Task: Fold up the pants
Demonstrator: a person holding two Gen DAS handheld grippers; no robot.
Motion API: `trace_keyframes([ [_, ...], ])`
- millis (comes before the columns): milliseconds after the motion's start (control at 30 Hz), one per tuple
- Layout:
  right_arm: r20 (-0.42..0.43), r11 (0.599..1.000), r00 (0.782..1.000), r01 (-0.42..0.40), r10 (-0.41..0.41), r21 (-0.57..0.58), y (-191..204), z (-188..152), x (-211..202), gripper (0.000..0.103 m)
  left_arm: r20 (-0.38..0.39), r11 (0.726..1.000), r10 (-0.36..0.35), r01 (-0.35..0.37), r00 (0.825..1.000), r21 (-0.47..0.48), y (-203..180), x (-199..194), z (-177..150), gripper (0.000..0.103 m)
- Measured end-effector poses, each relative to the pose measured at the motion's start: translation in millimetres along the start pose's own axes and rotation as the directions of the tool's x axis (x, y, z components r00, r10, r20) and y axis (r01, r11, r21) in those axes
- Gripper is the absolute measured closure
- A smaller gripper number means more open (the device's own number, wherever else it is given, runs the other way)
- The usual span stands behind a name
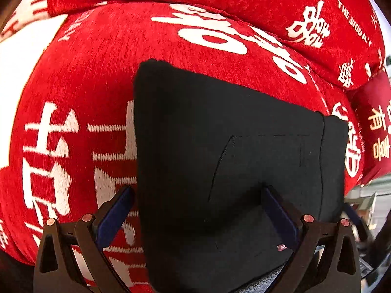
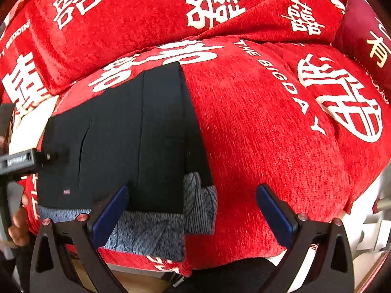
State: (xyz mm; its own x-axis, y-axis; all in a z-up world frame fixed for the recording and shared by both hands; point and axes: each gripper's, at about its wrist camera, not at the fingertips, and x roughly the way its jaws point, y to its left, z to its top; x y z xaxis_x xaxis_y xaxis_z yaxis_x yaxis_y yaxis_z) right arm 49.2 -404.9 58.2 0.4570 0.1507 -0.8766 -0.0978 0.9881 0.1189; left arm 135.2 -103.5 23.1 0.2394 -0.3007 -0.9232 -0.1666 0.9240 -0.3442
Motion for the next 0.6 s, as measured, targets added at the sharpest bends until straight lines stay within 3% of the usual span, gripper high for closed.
trace_keyframes([
  [100,0.031,0.999,0.999,-0.034,0.034,-0.023,-10,2,-8,0.000,0.034,1.000,0.003,-0.003,0.999,0.017,8,-16,-7,0.000],
  [167,0.046,0.996,0.995,-0.087,0.088,-0.011,-22,6,-9,0.000,0.057,0.998,-0.039,0.036,0.998,0.055,15,-23,-14,0.000],
  [233,0.051,0.983,0.982,-0.184,0.183,0.024,-39,12,-4,0.000,0.021,0.995,-0.075,0.073,0.997,0.075,26,-18,-19,0.000],
  [333,-0.008,0.957,0.961,-0.276,0.277,0.092,-55,22,18,0.000,-0.011,0.990,-0.136,0.137,0.991,0.030,37,-8,-21,0.000],
  [433,-0.034,0.953,0.955,-0.290,0.293,0.086,-52,31,34,0.000,0.004,0.989,-0.145,0.145,0.989,0.040,32,-7,-18,0.000],
  [600,-0.067,0.924,0.921,-0.382,0.383,0.018,-26,36,50,0.000,0.009,0.987,-0.120,0.118,0.993,0.107,10,2,-17,0.000],
])
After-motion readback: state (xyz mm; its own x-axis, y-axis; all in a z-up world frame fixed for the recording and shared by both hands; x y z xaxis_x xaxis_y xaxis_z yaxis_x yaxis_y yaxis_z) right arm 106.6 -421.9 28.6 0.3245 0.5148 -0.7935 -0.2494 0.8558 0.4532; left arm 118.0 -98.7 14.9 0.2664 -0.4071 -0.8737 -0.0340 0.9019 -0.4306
